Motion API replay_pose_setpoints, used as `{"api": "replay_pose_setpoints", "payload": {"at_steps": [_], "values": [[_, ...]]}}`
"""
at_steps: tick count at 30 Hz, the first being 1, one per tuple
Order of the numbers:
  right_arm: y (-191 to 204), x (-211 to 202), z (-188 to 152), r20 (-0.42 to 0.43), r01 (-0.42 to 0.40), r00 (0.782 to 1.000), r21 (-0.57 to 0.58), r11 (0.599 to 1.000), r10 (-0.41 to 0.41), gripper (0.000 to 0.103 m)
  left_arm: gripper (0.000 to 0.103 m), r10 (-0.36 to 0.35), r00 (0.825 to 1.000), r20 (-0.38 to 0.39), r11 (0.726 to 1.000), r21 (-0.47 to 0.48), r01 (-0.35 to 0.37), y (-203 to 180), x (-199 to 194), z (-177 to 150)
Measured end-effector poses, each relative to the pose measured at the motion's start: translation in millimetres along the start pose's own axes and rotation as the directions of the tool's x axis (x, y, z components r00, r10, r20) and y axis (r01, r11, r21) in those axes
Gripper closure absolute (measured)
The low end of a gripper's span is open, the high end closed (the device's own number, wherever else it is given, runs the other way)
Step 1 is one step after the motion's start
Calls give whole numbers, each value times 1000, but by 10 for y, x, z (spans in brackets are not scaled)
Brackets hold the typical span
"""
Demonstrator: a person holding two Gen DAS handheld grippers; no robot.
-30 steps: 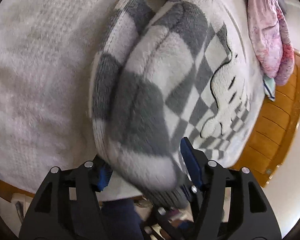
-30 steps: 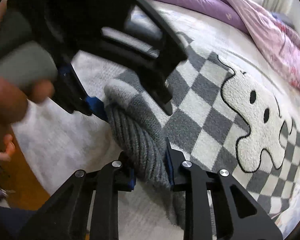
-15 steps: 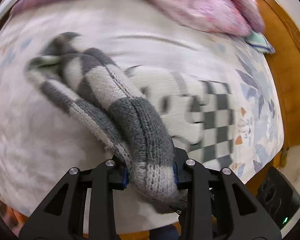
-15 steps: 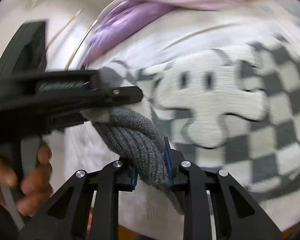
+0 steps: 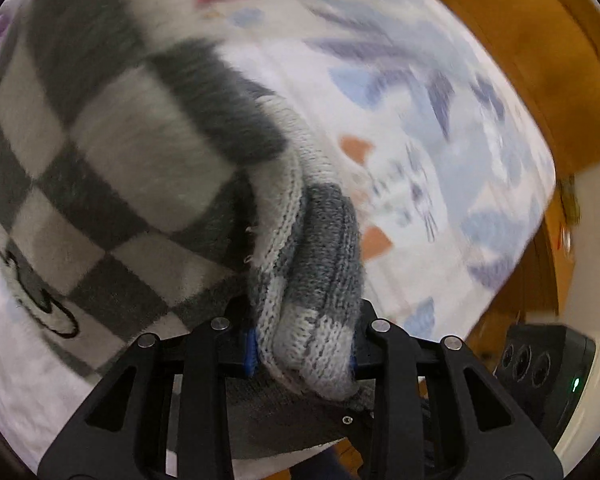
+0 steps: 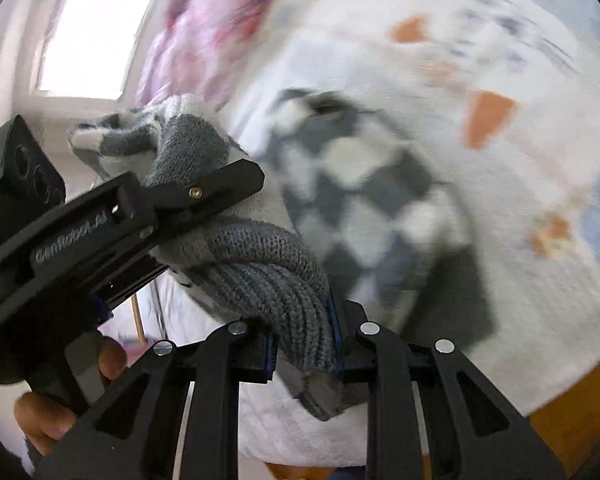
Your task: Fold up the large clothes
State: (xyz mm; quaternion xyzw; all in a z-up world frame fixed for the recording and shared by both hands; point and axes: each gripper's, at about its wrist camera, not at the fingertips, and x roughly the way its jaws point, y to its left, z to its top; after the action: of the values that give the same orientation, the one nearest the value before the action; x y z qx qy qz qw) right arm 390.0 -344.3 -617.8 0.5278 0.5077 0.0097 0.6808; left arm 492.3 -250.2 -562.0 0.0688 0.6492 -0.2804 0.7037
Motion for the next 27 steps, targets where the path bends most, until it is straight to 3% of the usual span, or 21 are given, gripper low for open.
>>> {"api": "replay_pose_setpoints", "payload": {"at_steps": [3, 5, 7, 10, 14, 17, 19, 21, 23, 25, 27], "values": [[-288, 127, -17, -47, 43, 998, 85, 995, -39, 84, 63, -70, 992, -103, 997, -52, 65, -33, 309, -5], [-468, 194, -13, -59, 59, 997, 153, 986, -50, 84, 55, -124, 990, -65, 989, -87, 118, 29, 217, -47], [-548, 175, 43, -67, 58, 997, 197, 979, -46, 83, 34, -142, 990, 1, 985, -100, 142, 117, 18, -70], [-528, 158, 97, -107, 95, 991, 199, 975, -74, 77, 33, -137, 989, 52, 980, -139, 143, 408, -244, -94], [-326, 24, 271, -137, 189, 975, 91, 978, -175, 68, 33, -14, 989, 145, 953, -297, 57, 1017, -572, -126], [-97, -217, 437, -118, 271, 955, -21, 962, -272, 68, 33, 110, 977, 181, 899, -437, -21, 1576, -751, -153], [143, -349, 543, -88, 299, 946, -125, 946, -311, 68, 33, 160, 974, 158, 872, -486, -64, 1834, -735, -134], [426, -383, 650, -50, 262, 959, -208, 942, -278, 74, 33, 158, 976, 152, 859, -509, -59, 2012, -681, -67], [817, -272, 779, -31, 215, 971, -317, 924, -237, 85, 34, 163, 979, 126, 868, -491, -81, 2090, -584, 36], [1256, -111, 851, -7, 163, 983, -446, 880, -186, 89, 34, 152, 985, 81, 881, -463, -98, 2068, -390, 168], [1602, 162, 928, 9, 166, 981, -543, 823, -193, 90, 34, 118, 992, 49, 881, -466, -82, 2114, -270, 257]]}}
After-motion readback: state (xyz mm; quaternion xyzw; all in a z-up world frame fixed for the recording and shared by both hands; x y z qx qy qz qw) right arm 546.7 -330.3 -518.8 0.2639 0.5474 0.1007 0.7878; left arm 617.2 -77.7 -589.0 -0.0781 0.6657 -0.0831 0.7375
